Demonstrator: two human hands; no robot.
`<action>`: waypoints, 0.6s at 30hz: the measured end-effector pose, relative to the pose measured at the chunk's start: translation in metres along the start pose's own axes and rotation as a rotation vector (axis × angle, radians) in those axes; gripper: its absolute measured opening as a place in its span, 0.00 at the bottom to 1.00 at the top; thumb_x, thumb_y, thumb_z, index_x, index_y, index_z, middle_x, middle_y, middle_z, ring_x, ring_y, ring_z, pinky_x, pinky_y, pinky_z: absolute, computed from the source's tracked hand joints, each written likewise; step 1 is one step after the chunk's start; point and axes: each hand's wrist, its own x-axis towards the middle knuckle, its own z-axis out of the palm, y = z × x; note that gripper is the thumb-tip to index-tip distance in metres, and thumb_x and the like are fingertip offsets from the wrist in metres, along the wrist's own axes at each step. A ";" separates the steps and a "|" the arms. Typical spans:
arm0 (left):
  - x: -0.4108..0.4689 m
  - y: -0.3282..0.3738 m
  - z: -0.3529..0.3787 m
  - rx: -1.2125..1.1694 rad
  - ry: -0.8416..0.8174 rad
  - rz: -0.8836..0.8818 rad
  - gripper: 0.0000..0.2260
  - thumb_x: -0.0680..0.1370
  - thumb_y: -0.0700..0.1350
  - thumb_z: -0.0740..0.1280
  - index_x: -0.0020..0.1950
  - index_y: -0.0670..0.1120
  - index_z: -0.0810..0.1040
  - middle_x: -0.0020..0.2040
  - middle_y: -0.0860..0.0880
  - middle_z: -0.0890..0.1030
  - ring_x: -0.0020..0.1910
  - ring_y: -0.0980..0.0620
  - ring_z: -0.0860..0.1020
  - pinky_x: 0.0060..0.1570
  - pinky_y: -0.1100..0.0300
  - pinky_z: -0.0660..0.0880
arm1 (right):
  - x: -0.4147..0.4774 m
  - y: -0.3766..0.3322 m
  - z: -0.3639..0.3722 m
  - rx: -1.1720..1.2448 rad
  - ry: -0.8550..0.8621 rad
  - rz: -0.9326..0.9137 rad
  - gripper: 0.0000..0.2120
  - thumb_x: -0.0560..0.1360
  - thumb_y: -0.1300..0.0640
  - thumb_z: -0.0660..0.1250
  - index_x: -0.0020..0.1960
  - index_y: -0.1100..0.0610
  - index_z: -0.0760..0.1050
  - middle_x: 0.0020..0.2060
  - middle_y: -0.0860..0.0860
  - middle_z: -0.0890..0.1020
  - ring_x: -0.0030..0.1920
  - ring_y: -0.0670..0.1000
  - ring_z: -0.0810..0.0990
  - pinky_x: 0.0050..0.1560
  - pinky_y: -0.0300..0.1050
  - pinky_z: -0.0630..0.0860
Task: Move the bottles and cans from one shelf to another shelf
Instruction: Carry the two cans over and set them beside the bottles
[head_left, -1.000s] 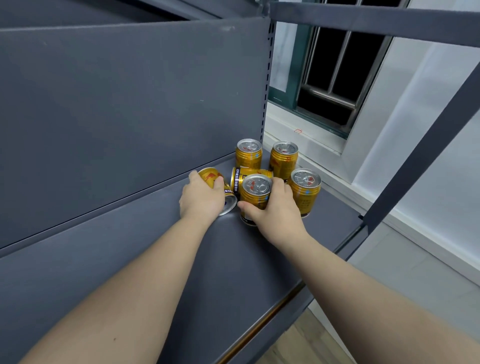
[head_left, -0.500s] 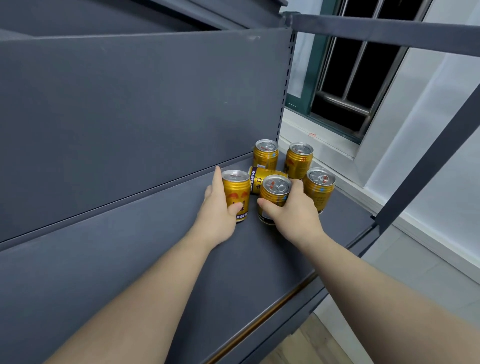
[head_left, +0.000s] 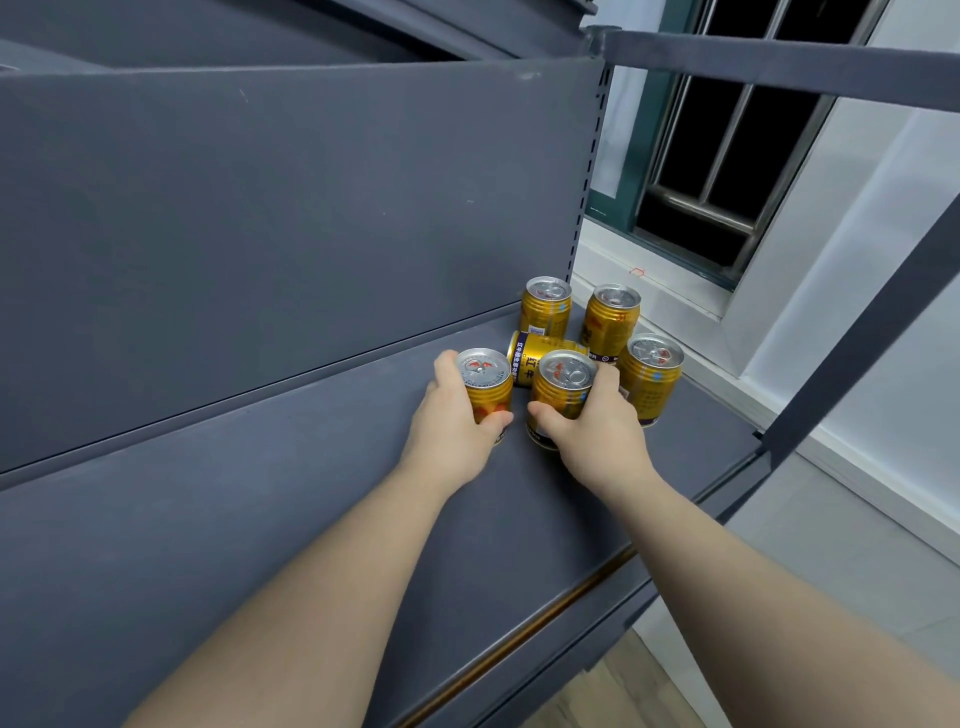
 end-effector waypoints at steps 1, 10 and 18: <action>0.000 0.000 0.000 0.007 0.000 0.000 0.36 0.75 0.48 0.75 0.75 0.49 0.57 0.68 0.47 0.72 0.63 0.47 0.74 0.52 0.60 0.69 | 0.000 0.000 0.001 0.005 0.005 0.001 0.30 0.74 0.47 0.74 0.68 0.55 0.62 0.65 0.52 0.75 0.64 0.54 0.76 0.52 0.43 0.72; -0.002 0.004 -0.008 -0.025 0.003 -0.005 0.33 0.73 0.48 0.76 0.71 0.49 0.61 0.65 0.47 0.74 0.62 0.46 0.75 0.53 0.59 0.69 | -0.007 -0.006 -0.004 0.039 0.010 0.004 0.31 0.73 0.48 0.76 0.68 0.53 0.64 0.65 0.51 0.76 0.64 0.53 0.76 0.54 0.42 0.71; -0.035 0.003 -0.030 -0.069 0.020 0.048 0.33 0.73 0.49 0.76 0.71 0.49 0.61 0.66 0.48 0.74 0.62 0.48 0.75 0.52 0.60 0.69 | -0.048 -0.025 -0.008 0.023 0.031 -0.044 0.31 0.72 0.46 0.76 0.68 0.52 0.65 0.63 0.50 0.78 0.61 0.53 0.79 0.57 0.48 0.76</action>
